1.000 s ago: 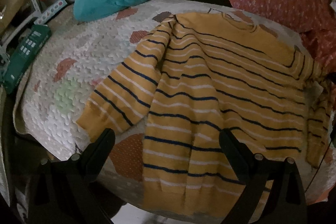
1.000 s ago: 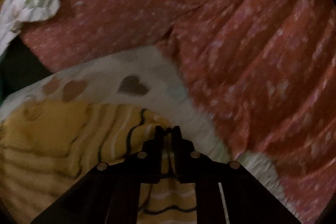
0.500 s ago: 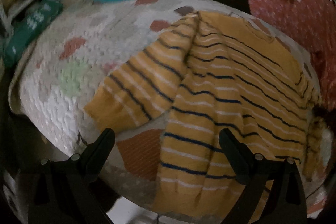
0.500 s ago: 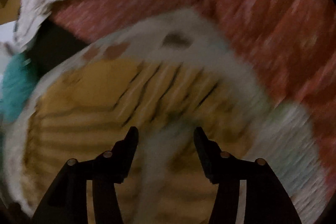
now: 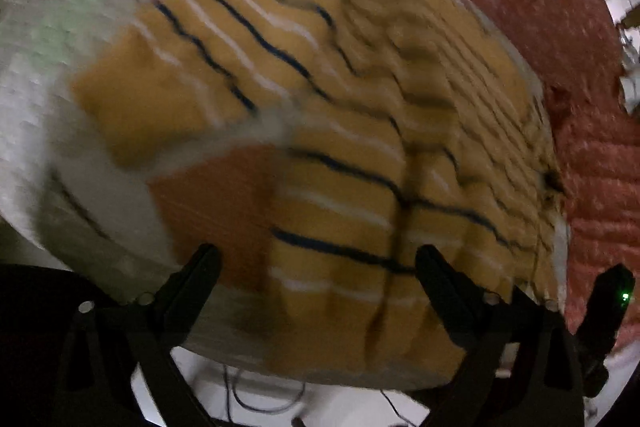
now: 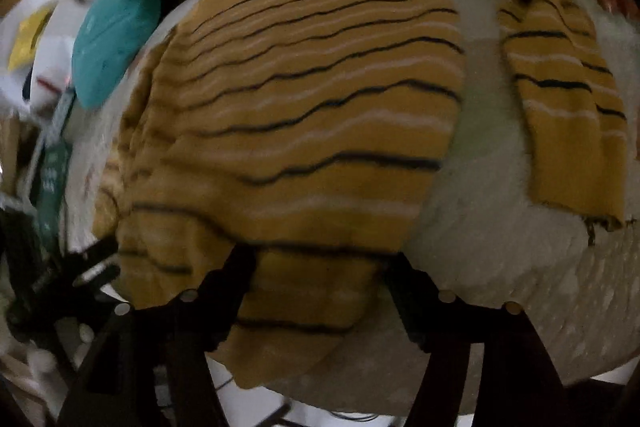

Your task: Fold small clothes

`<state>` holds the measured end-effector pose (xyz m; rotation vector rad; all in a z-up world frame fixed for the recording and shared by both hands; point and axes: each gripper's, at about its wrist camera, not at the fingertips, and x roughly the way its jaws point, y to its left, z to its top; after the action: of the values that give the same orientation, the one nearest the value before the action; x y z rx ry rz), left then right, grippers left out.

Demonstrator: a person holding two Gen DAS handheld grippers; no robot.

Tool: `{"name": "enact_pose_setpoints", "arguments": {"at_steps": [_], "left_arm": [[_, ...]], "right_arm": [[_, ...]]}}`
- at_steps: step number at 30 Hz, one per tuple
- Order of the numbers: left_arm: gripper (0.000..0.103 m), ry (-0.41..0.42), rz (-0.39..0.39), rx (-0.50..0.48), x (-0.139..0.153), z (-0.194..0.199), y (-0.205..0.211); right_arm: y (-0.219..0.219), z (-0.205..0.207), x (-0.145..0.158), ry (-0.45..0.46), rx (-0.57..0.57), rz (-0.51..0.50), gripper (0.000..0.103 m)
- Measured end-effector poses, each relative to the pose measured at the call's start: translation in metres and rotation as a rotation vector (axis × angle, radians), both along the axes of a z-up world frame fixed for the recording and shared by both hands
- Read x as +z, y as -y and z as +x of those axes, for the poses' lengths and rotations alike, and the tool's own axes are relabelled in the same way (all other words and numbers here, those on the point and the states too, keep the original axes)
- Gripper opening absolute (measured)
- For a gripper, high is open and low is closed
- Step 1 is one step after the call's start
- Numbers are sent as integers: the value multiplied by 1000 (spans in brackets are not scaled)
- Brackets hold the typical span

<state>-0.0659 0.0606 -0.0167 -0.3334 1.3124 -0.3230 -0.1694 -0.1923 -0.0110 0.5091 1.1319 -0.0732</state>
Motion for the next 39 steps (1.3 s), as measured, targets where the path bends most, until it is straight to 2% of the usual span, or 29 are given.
{"name": "enact_pose_setpoints", "arguments": {"at_steps": [1,2,3,4,5,6,8,11,13,17,20,22,23,24,26,27,29,32,34,35,37,38,39], "left_arm": [[68,-18,44,-18,-5,-2,8],[52,1,110,-24,-3,-5,13],[35,7,140,-34,-1,-6,15],[23,5,135,-40,1,-6,15],[10,-15,93,-39,3,-6,11],[10,-40,57,-20,5,-5,6],[10,-39,52,-9,12,-7,1],[10,-15,86,-23,25,-17,-1],[10,-13,129,-33,26,-23,-1],[11,-23,213,-28,18,-22,-2],[11,14,172,-28,26,-25,-9],[12,73,167,-35,42,-31,-14],[17,112,167,-41,53,-32,-15],[26,153,164,-48,63,-32,-16],[41,206,154,-49,77,-30,-16],[43,219,141,-52,81,-27,-15],[43,230,114,-74,84,-18,-6],[43,224,105,-94,80,1,14],[43,221,95,-105,79,7,18],[43,219,92,-110,79,14,20],[43,224,96,-119,76,20,26],[43,228,99,-125,76,25,30],[43,231,95,-130,77,31,35]], "right_arm": [[-4,1,-3,-2,7,-4,72],[-7,1,-4,-5,15,-7,62],[-10,0,-5,-3,22,-7,39],[-10,1,-5,-3,27,4,31],[-8,3,-4,4,20,23,21],[-3,-1,-1,18,3,58,17],[10,-14,9,36,-21,96,16],[20,-32,16,51,-55,144,16],[18,-40,10,27,-64,163,16],[18,-40,-11,-71,-78,187,29],[45,-46,12,-8,-122,242,31],[78,-56,36,60,-204,196,42],[95,-61,45,68,-250,146,56],[116,-65,52,65,-309,79,64],[157,-69,57,7,-431,-49,65],[180,-67,52,-57,-474,-77,65],[203,-64,41,-123,-509,-42,65],[209,-55,23,-167,-509,25,65],[198,-45,17,-158,-499,-18,68],[194,-41,18,-145,-490,-54,67],[194,-38,19,-110,-461,-77,31],[196,-36,19,-93,-442,-50,8],[203,-36,21,-82,-450,-21,7]]}}
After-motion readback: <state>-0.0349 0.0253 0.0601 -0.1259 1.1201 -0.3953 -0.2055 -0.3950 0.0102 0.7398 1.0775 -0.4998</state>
